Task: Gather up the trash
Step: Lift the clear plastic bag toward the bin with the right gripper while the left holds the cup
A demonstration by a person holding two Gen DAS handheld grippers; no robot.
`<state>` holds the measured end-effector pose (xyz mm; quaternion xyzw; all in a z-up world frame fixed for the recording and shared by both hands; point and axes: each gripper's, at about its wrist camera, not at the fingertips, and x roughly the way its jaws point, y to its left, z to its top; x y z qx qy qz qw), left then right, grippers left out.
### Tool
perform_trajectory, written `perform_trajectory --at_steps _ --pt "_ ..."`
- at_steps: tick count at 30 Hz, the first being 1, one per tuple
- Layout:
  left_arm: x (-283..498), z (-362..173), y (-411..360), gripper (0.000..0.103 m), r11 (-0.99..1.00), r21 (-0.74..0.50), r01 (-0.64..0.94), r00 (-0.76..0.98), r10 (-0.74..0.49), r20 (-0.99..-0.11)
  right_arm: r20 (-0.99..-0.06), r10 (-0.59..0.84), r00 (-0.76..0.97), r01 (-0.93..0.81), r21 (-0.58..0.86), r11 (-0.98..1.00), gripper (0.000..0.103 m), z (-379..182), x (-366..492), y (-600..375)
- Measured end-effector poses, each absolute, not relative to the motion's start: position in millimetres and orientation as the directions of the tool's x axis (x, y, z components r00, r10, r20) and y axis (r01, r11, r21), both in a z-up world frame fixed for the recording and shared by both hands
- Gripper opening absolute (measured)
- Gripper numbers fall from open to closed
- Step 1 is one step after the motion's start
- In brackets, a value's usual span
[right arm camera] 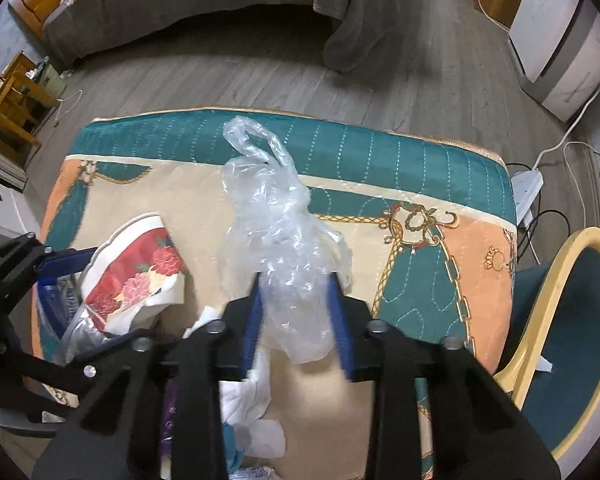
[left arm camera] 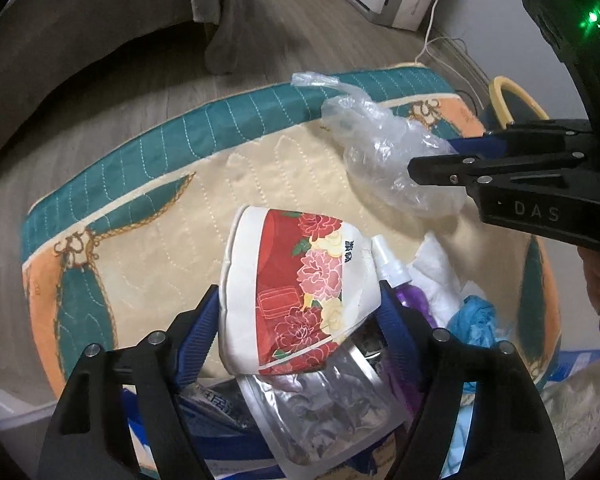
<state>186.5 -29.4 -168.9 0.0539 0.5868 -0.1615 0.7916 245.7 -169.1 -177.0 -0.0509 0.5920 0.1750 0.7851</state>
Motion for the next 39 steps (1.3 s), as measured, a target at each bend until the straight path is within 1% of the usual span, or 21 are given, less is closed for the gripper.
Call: perform_trajectory --at_steps 2,4,9,14,20,24,26,32,36,39 --pt "183.9 -163.7 -29.7 0.076 0.943 -0.096 0.319 0.278 -0.190 -0.942 -0.942 0.223 0.253 -0.339 0.129 0.932 0.021 -169.7 242.1 -170.4" --pt "181.5 -158.3 -31.4 0.076 0.943 -0.094 0.319 0.295 -0.193 -0.936 -0.935 0.234 0.265 -0.339 0.137 0.931 0.019 -162.4 239.0 -172.7" --pt "174.0 -136.7 -30.6 0.076 0.949 -0.062 0.308 0.375 -0.182 -0.909 -0.918 0.240 0.317 -0.336 0.128 0.933 0.019 -140.8 228.6 -181.3" --pt "164.7 -109.9 -30.5 0.076 0.956 -0.062 0.287 0.453 -0.193 -0.870 -0.906 0.213 0.366 -0.314 0.095 0.945 0.019 -121.6 216.9 -196.2" --pt "145.8 -82.7 -38.3 0.076 0.959 -0.013 0.282 0.533 -0.169 -0.829 -0.892 0.167 0.420 -0.211 0.082 0.974 0.019 -90.9 193.0 -219.3" --pt "136.3 -60.7 -39.9 0.076 0.965 -0.043 0.259 0.580 -0.191 -0.792 -0.865 0.149 0.478 -0.119 0.104 0.987 0.019 -66.5 173.6 -236.9" --pt "129.7 -52.6 -44.1 0.076 0.965 -0.046 0.259 0.601 -0.199 -0.775 -0.860 0.112 0.498 -0.070 0.089 0.994 0.019 -59.6 162.8 -246.0" --pt "118.0 -46.2 -68.0 0.076 0.961 -0.015 0.275 0.625 -0.190 -0.757 -0.846 0.091 0.526 0.011 0.113 0.994 0.019 -43.9 135.1 -278.2" --pt "114.9 -42.0 -84.3 0.076 0.956 -0.022 0.294 0.633 -0.212 -0.744 -0.838 0.075 0.541 0.063 0.129 0.990 0.019 -36.5 123.3 -296.0" --pt "110.3 -37.1 -99.0 0.076 0.948 -0.017 0.319 0.641 -0.229 -0.733 -0.824 0.023 0.566 0.084 0.086 0.993 0.019 -30.1 116.2 -301.9"
